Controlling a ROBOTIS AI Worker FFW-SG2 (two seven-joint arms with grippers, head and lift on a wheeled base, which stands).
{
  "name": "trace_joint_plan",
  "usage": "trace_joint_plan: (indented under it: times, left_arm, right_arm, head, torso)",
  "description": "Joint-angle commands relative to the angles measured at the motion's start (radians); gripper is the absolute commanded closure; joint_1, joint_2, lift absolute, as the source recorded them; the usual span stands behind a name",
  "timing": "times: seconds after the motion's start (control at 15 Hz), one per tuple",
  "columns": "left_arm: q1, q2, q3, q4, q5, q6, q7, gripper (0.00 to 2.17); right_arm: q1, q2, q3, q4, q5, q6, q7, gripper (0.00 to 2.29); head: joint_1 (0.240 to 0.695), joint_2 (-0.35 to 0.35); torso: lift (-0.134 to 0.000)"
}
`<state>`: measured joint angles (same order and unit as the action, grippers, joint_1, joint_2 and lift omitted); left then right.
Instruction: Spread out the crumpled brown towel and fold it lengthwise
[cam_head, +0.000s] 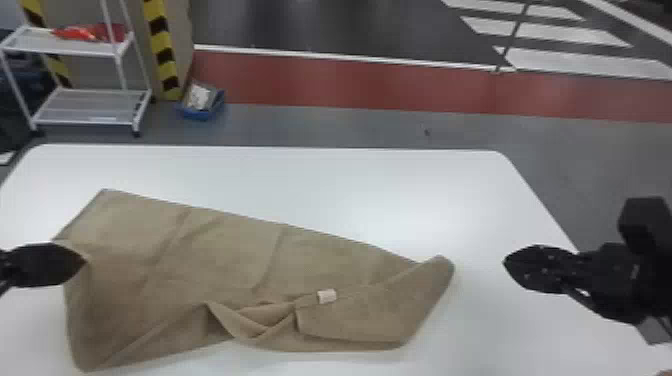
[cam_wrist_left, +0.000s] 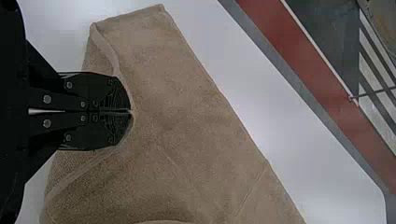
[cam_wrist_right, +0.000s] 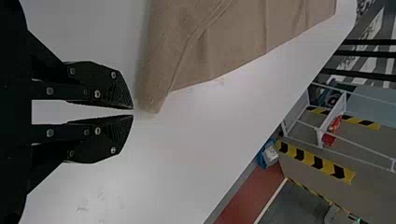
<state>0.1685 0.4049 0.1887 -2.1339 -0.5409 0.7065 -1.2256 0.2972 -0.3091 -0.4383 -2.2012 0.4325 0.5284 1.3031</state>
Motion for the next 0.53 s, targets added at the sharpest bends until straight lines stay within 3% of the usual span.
trace_joint_plan:
  times: [0.0, 0.2, 0.33, 0.47]
  left_arm:
    - [0.011, -0.005, 0.0, -0.001, 0.001, -0.002, 0.0, 1.37]
    - [0.029, -0.006, 0.0, -0.008, 0.001, -0.017, -0.003, 1.37]
    - [0.029, -0.009, -0.003, -0.009, 0.001, -0.02, -0.006, 1.37]
    - [0.029, -0.012, -0.008, -0.009, 0.001, -0.02, -0.008, 1.37]
  right_arm:
    - [-0.032, 0.076, 0.185, -0.058, 0.034, 0.069, 0.002, 0.29]
    - [-0.087, 0.176, 0.403, -0.015, 0.137, 0.085, 0.002, 0.12]
    - [-0.11, 0.237, 0.487, 0.044, 0.169, 0.081, 0.002, 0.12]
    - [-0.128, 0.278, 0.549, 0.106, 0.193, 0.078, 0.002, 0.13]
  head:
    - [0.695, -0.046]
    - [0.695, 0.091]
    - [0.695, 0.192]
    - [0.695, 0.243]
  torso:
    - [-0.124]
    - [-0.124]
    - [-0.124]
    - [-0.124]
